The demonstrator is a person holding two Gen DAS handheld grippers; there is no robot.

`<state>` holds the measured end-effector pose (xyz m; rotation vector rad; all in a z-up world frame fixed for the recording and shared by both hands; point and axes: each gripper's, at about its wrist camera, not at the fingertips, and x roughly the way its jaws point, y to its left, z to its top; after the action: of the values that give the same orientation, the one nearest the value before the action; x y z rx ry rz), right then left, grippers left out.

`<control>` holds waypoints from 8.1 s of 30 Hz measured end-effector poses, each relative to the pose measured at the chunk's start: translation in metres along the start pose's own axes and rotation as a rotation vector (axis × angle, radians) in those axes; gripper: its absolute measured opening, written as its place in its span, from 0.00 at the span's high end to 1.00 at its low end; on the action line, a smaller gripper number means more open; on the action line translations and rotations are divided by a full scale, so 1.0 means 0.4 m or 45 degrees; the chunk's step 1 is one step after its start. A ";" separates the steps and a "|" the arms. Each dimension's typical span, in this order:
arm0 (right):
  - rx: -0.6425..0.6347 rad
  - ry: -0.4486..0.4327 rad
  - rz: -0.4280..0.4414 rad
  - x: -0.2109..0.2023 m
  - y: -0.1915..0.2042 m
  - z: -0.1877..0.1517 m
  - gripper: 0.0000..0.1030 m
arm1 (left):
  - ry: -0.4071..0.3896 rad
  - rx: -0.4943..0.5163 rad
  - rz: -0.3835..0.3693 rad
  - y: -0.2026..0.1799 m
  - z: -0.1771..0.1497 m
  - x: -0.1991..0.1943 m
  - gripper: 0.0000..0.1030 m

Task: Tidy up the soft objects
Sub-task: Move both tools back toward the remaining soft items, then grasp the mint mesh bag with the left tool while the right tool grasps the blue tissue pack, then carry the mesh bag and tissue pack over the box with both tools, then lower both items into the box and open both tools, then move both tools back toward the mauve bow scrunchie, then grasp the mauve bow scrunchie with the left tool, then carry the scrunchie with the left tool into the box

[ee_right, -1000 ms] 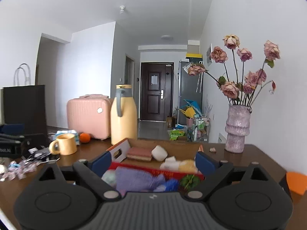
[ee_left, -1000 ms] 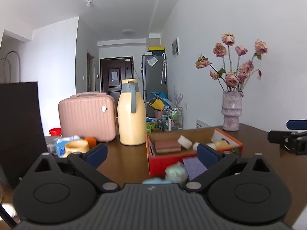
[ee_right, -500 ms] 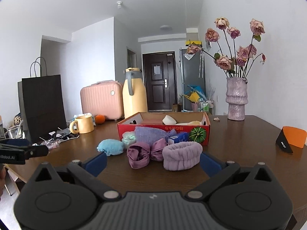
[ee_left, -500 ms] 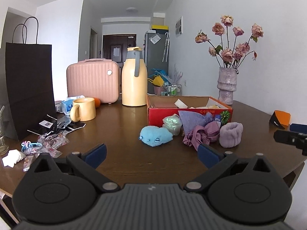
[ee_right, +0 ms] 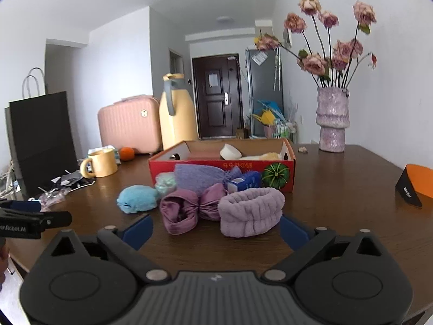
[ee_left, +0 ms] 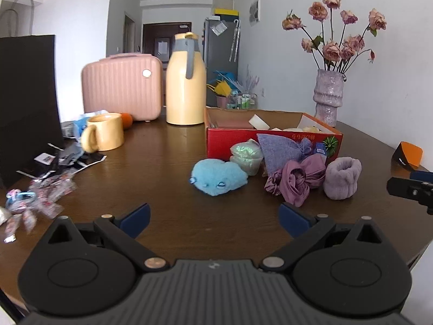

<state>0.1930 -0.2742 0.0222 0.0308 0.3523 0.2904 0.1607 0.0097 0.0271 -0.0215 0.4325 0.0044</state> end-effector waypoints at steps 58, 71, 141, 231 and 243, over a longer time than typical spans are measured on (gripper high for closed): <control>0.223 -0.096 0.053 0.121 -0.103 0.186 0.76 | -0.123 -0.003 -0.247 -0.049 0.237 0.187 0.68; 0.200 -0.130 0.058 0.007 -0.074 0.140 0.76 | -0.175 0.024 -0.271 -0.086 0.204 0.048 0.68; -0.156 0.100 -0.079 0.465 -0.233 0.544 0.35 | 0.106 0.152 -0.250 -0.147 0.612 0.596 0.12; 0.239 0.127 0.181 0.111 -0.038 0.031 0.86 | 0.097 0.089 -0.446 -0.170 0.075 0.136 0.96; 0.190 0.031 0.211 0.148 -0.017 0.138 0.87 | 0.021 0.015 -0.501 -0.123 0.145 0.127 0.96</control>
<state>0.2670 -0.2624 0.0534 0.2042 0.3962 0.4283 0.2315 -0.0384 0.0596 -0.0948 0.4393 -0.3860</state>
